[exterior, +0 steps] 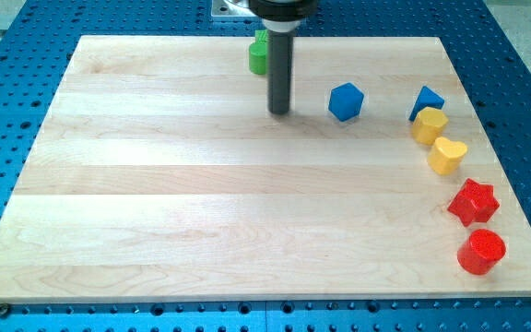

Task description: Place the cube into the triangle

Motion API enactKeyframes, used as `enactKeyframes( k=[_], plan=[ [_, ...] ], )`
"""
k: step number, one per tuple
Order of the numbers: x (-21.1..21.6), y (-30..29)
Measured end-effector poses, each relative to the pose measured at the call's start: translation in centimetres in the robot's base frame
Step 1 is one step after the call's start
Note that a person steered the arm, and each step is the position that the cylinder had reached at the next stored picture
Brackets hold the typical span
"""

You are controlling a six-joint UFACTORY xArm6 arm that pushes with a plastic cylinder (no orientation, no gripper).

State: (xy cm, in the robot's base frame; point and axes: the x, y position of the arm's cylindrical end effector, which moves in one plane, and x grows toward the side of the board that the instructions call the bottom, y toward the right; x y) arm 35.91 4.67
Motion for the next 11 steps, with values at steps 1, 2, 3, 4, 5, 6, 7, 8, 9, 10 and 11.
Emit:
enactKeyframes(
  k=[1, 2, 3, 4, 5, 6, 7, 8, 9, 10, 11],
  plan=[
    [-0.7, 6.4],
    [0.2, 3.2],
    [0.9, 7.2],
    [-0.3, 8.6],
    [-2.2, 9.6],
    [-3.1, 12.7],
    [-4.1, 12.1],
    [-5.0, 12.4],
    [-5.0, 13.5],
    [-5.0, 15.0],
    [-4.9, 15.4]
  ],
)
